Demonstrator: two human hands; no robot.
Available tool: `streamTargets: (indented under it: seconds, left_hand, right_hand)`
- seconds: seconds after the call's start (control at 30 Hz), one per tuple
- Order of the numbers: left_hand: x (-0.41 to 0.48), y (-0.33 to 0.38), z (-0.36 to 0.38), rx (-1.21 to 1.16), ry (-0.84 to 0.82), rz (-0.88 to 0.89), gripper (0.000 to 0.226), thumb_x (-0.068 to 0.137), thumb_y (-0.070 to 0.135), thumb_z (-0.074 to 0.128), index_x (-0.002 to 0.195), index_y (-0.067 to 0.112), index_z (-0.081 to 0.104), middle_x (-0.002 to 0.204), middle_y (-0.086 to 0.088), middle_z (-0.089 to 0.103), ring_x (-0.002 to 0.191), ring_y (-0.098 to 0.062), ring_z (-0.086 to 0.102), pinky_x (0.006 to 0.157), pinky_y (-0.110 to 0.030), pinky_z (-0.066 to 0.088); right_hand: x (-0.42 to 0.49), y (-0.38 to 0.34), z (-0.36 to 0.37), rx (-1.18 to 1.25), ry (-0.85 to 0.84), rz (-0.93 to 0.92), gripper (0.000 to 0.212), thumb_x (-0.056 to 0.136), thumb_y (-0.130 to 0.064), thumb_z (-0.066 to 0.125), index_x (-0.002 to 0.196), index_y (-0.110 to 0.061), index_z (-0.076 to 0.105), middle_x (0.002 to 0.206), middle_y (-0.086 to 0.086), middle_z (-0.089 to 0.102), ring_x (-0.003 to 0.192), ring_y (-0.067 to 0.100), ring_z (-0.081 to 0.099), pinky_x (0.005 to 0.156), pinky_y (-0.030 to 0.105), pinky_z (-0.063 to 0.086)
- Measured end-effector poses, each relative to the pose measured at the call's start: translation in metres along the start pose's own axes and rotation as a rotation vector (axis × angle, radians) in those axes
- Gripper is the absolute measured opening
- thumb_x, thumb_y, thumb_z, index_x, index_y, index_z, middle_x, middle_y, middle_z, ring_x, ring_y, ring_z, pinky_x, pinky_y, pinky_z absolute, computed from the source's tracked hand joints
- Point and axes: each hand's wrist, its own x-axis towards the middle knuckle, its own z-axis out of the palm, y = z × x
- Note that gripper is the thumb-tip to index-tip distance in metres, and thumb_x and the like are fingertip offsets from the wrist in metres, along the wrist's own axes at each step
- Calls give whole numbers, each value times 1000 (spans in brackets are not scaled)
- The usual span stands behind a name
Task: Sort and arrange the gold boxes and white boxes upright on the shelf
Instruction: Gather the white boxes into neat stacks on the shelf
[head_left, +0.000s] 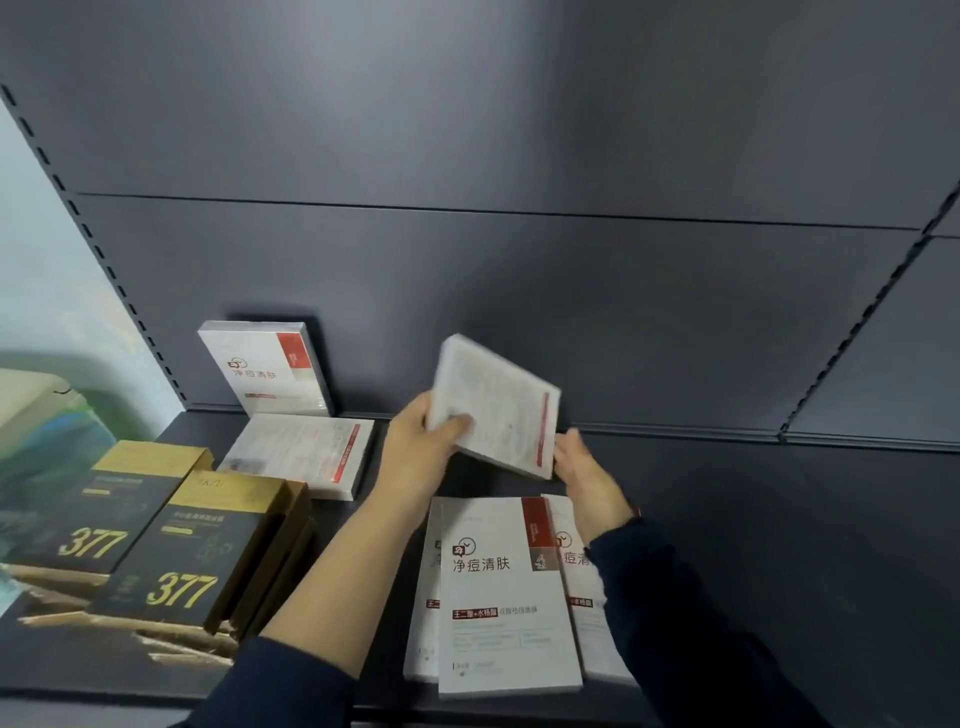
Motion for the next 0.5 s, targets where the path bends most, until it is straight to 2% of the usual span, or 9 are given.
streamTargets:
  seconds: [0.07,0.13,0.17,0.23,0.27,0.33,0.4,0.43,0.5]
  left_hand:
    - [-23,17,7,215,-87,378,36,84,7,65,115,24,67,111,10,69,104,-2,62,92,-18,48]
    - [-39,18,19,464,-223,712,39,78,2,69,112,21,71,115,10,68,108,1,57,96,-9,38]
    - [-46,16,24,550,-314,774,39,76,6,73,112,21,72,119,9,66,111,3,53,99,-7,34]
    - [-56,10,29,532,-482,621,47,72,21,81,117,25,69,134,14,56,121,12,40,104,-4,26]
    - [-59,7,30,479,-510,508,54,71,28,81,123,29,65,142,18,47,127,13,33,106,-6,23]
    - [-65,5,32,330,-410,269,65,80,37,71,140,36,45,151,25,27,135,10,24,109,-15,23]
    - [-66,5,32,88,-353,-12,67,89,34,62,147,31,28,145,20,39,131,1,38,108,-24,31]
    - [-64,4,33,-25,-367,-121,63,91,28,61,146,25,32,135,12,56,122,-6,54,103,-29,42]
    - [-61,-1,31,-86,-390,-208,42,92,16,60,133,13,52,106,-2,75,95,-17,72,79,-32,58]
  right_hand:
    - [0,-14,-13,162,-69,49,77,90,-66,18,144,-14,36,151,6,38,138,26,35,111,42,29]
    - [-9,-33,-29,354,-160,83,90,79,-76,24,128,-8,58,135,17,55,126,35,50,105,54,38]
    - [-12,-38,-37,399,-200,87,87,77,-74,30,115,-6,68,124,21,63,114,37,60,96,54,47]
    - [-14,-38,-53,340,-187,59,61,83,-53,45,110,-4,70,112,21,69,98,36,69,77,46,58]
    - [-14,-36,-59,298,-155,35,49,87,-38,49,118,-3,65,115,22,68,98,37,68,76,46,58]
    - [-12,-25,-67,309,-114,-13,41,92,-19,48,130,-4,53,125,24,61,107,40,64,81,51,56]
    - [-16,-18,-66,317,-105,-45,38,92,-13,46,128,-3,53,126,23,61,106,37,65,77,45,59]
    - [-19,-16,-63,305,-115,-64,37,92,-12,46,126,-3,54,123,21,63,105,35,66,75,42,60]
    - [-25,-13,-57,270,-148,-94,33,92,-10,44,123,-4,56,117,18,67,103,33,67,73,39,60]
